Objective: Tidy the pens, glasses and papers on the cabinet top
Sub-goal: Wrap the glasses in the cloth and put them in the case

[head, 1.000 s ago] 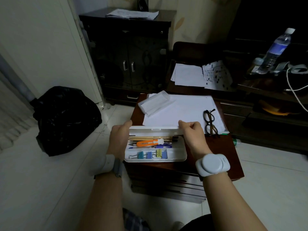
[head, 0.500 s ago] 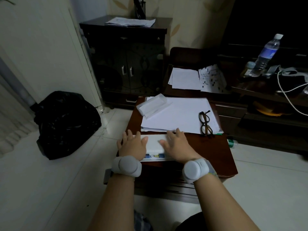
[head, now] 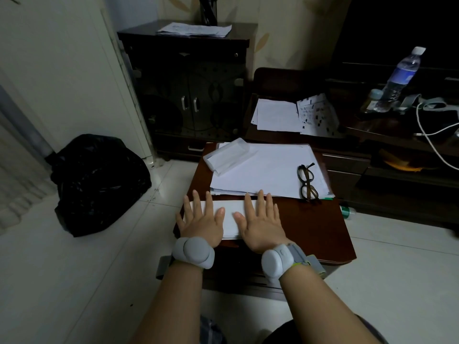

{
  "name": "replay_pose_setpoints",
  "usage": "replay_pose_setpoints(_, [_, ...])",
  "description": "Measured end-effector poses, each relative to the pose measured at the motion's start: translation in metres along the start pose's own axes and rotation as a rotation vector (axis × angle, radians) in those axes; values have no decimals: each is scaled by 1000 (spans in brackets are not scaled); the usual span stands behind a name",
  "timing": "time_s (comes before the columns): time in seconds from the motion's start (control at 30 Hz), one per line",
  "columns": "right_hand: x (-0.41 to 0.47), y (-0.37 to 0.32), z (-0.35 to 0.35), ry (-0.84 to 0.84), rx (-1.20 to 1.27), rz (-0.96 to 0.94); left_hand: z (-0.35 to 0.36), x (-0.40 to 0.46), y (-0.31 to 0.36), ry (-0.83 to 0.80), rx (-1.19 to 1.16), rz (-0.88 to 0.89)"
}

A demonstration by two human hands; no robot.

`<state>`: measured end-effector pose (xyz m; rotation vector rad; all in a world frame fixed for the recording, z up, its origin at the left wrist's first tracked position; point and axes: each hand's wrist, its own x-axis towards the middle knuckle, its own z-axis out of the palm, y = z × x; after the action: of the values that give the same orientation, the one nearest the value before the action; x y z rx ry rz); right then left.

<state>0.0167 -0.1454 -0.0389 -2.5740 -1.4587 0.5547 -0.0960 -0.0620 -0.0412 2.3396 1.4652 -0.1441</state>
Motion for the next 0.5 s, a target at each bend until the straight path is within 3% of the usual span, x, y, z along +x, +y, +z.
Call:
replay_pose_setpoints(0.27, [-1,0,-5,-23,14,-5,-3,2,1,-20,-71,7])
replay_pose_setpoints(0.5, [-3,6,-28,-154,94,-90,-17,4,-3,107,-355,-129])
